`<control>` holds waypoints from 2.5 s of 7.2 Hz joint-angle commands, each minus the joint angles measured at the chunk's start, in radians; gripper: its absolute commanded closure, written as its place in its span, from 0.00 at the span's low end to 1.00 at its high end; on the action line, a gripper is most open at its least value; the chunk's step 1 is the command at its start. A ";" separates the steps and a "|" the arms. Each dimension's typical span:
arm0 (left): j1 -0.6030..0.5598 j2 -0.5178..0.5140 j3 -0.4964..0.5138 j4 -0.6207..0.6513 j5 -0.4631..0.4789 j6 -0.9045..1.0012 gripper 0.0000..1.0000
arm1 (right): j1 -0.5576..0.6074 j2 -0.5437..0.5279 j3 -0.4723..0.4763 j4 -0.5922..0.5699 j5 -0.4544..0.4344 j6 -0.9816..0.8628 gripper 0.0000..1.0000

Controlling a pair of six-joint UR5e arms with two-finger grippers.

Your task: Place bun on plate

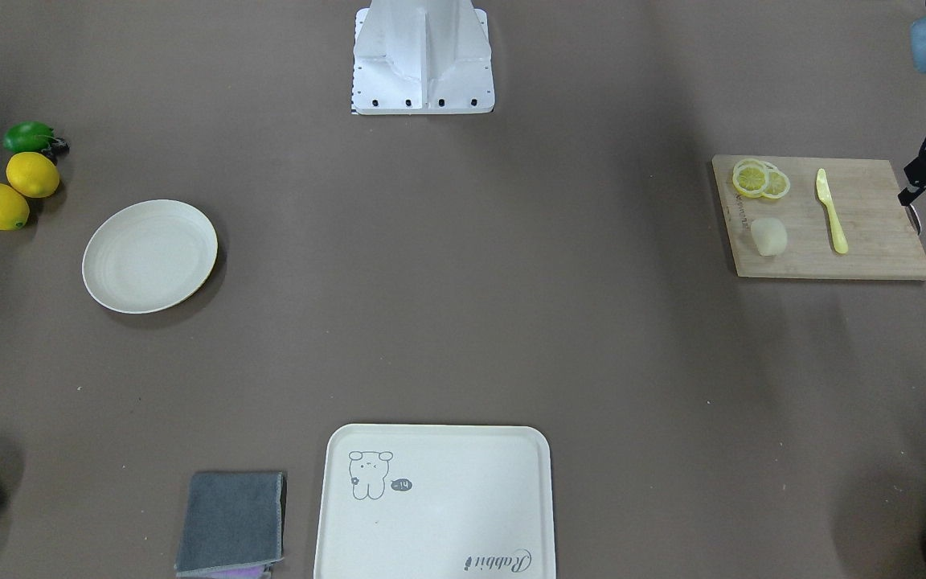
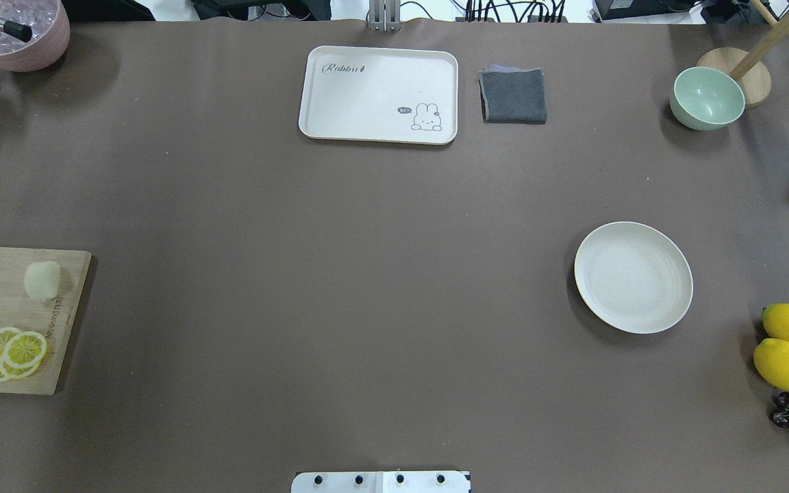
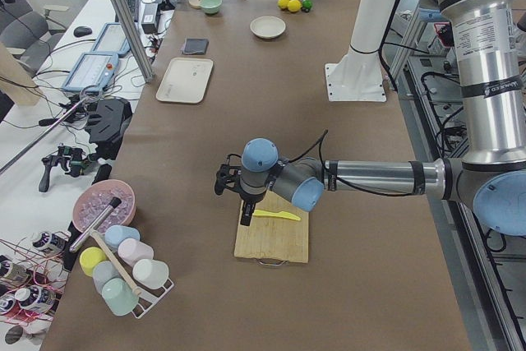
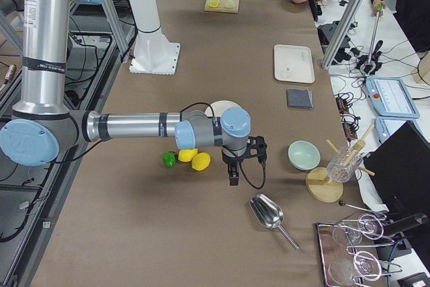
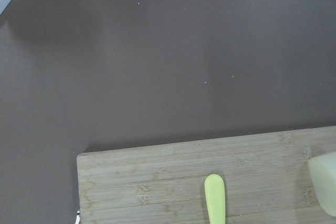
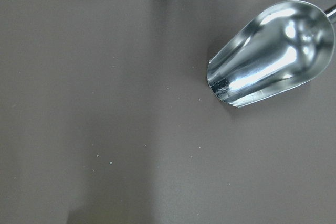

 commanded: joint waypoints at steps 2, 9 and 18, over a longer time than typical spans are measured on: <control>0.006 -0.017 0.015 -0.001 0.003 -0.001 0.02 | -0.002 0.002 -0.016 0.001 -0.003 0.000 0.00; 0.006 -0.019 0.015 -0.046 0.000 0.011 0.02 | -0.008 0.002 -0.030 0.001 -0.003 0.000 0.00; 0.009 -0.054 0.029 -0.039 -0.137 -0.001 0.03 | -0.008 -0.007 -0.041 0.003 0.002 -0.008 0.00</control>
